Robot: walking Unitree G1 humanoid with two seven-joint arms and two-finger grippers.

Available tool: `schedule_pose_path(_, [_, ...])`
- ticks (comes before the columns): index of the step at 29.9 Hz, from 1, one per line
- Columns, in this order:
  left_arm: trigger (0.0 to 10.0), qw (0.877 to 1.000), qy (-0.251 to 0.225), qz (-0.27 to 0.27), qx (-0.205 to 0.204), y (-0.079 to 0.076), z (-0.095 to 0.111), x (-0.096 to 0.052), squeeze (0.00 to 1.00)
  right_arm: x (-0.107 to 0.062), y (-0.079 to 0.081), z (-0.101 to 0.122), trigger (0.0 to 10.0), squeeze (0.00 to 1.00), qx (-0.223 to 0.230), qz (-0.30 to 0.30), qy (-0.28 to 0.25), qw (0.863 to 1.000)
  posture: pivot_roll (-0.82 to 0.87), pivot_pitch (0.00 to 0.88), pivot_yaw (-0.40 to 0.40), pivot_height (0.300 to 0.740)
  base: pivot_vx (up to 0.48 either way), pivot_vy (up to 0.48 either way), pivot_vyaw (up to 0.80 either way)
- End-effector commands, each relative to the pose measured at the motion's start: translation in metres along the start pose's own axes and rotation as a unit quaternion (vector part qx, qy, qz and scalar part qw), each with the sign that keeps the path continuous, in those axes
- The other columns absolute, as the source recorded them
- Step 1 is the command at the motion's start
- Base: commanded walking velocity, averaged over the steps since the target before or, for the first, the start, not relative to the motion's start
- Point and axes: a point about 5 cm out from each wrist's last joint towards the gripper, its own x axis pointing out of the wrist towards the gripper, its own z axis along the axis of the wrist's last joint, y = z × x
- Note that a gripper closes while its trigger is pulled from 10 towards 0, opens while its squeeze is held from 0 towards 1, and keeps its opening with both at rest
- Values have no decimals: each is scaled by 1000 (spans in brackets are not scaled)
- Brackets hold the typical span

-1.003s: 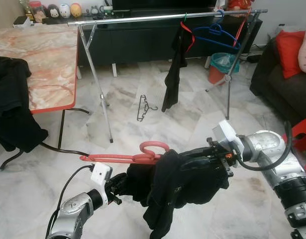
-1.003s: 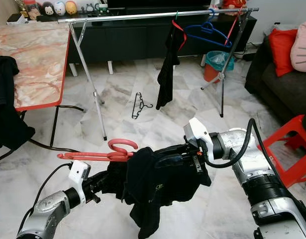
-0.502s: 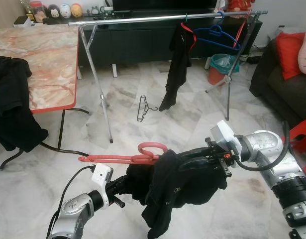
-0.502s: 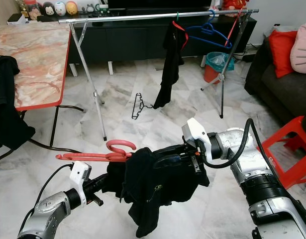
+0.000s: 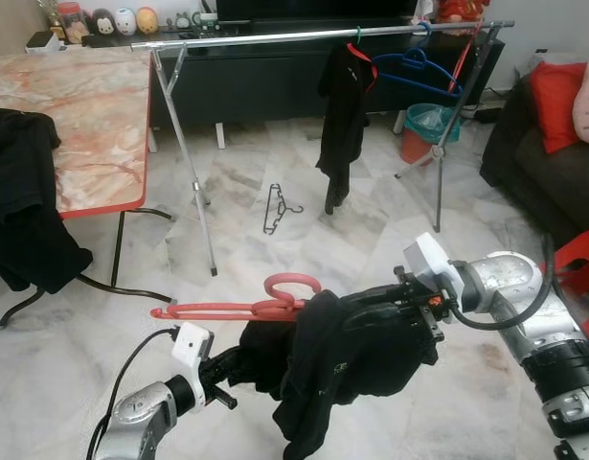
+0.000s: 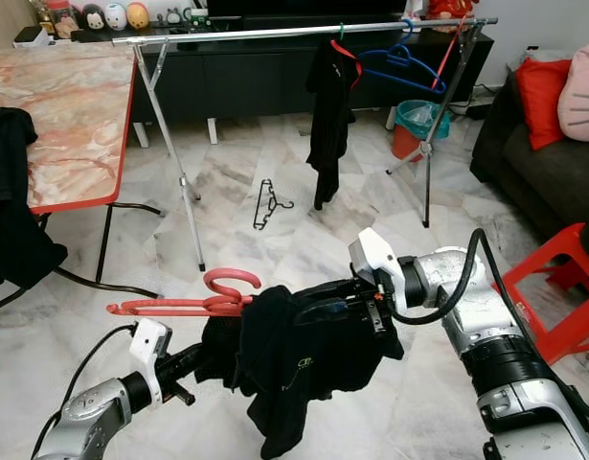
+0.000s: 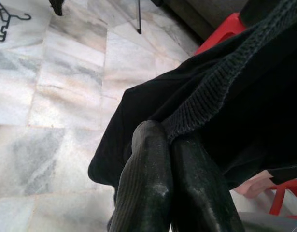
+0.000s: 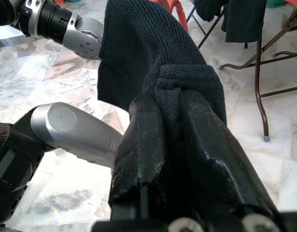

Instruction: Hang hanger

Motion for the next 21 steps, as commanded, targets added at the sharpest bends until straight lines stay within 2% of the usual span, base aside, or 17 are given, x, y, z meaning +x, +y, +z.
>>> schedule_pose_path(1, [0,1000,4,11,2,3,-2,-5,0,-4,-3,9,10000,0,-22,-7,-12,1000,2,58,-67,740,0,0,0])
schedule_pose_path(5, [0,999,25,31,6,7,-11,-11,0,-5,-3,8,10000,0,-21,-14,-10,1000,3,58,-64,740,0,0,0])
schedule_pose_path(7, [0,996,48,70,31,13,-17,-13,0,-6,-5,7,10000,0,-22,-27,-9,999,4,58,-63,740,0,0,0])
schedule_pose_path(8, [2314,993,62,93,33,16,-23,-15,0,-6,-6,8,10000,0,-22,-37,-13,999,6,59,-63,740,0,0,0])
schedule_pose_path(9, [5333,992,69,103,34,18,-25,-15,0,-6,-7,8,10000,0,-21,-39,-15,999,4,59,-62,740,0,0,0])
schedule_pose_path(10, [5333,992,69,103,34,18,-25,-15,0,-6,-7,8,10000,0,-21,-39,-15,999,4,59,-62,740,0,0,0])
schedule_pose_path(11, [10000,991,80,106,23,18,-29,-17,0,-6,-7,8,10000,0,-23,-41,-17,999,5,59,-62,740,0,0,0])
schedule_pose_path(16, [10000,986,103,126,26,20,-38,-21,0,-7,-12,12,10000,0,-29,-70,-39,996,6,60,-61,740,0,0,0])
schedule_pose_path(18, [10000,979,116,163,33,27,-40,-24,0,-8,-13,16,10000,0,-23,-73,-66,995,6,60,-60,740,0,0,0])
schedule_pose_path(21, [10000,968,129,210,39,37,-41,-29,0,-8,-11,16,10000,0,-18,-64,-76,995,9,61,-60,740,0,0,0])
